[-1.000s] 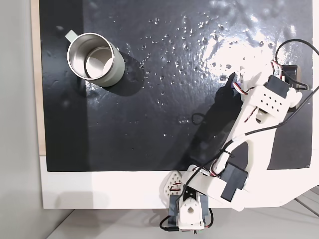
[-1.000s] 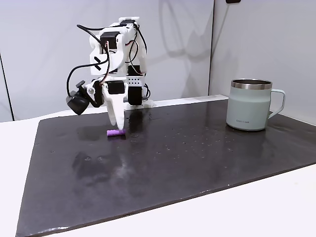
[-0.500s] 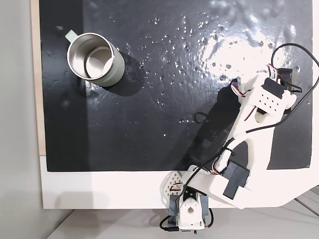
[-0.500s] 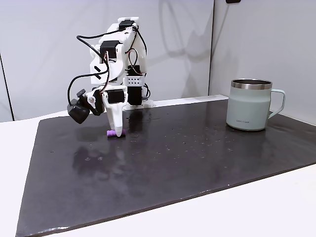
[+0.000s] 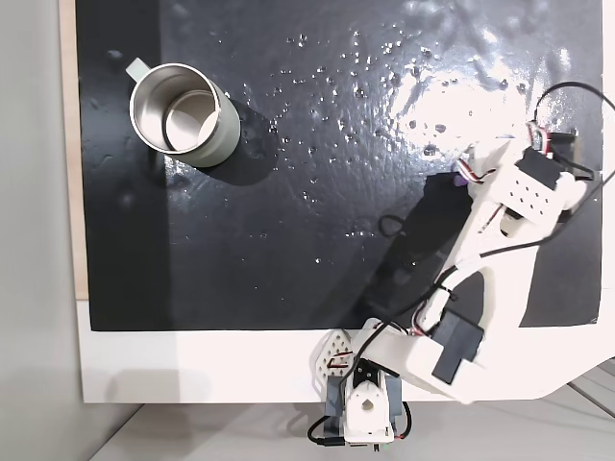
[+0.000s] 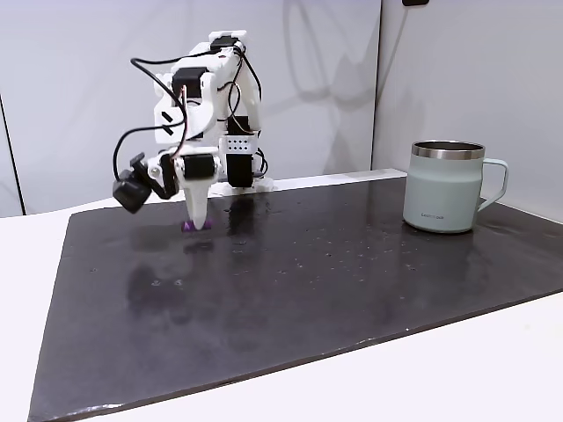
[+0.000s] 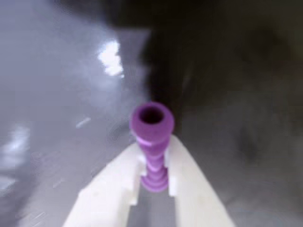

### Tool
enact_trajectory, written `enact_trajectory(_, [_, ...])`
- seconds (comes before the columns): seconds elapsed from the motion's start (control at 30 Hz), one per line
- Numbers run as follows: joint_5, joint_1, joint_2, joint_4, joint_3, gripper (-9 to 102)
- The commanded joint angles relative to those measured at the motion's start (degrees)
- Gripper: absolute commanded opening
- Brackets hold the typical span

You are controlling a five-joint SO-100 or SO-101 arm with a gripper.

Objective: Grasp a pengrip and put it in the cup.

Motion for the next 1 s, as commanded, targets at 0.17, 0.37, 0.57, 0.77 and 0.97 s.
enact_trajectory(0.17, [4.7, -1.8, 22.1, 8.9, -9.4, 0])
enact_trajectory(0.37, [7.6, -6.4, 34.7, 12.7, -6.7, 0])
enact_trajectory(0.57, [14.2, -17.2, 46.0, 12.3, 2.1, 0])
enact_trajectory(0.77, [20.8, -30.2, 46.3, 14.2, -3.9, 0])
enact_trajectory(0.97, [28.7, -40.0, 37.2, 14.6, -13.7, 0])
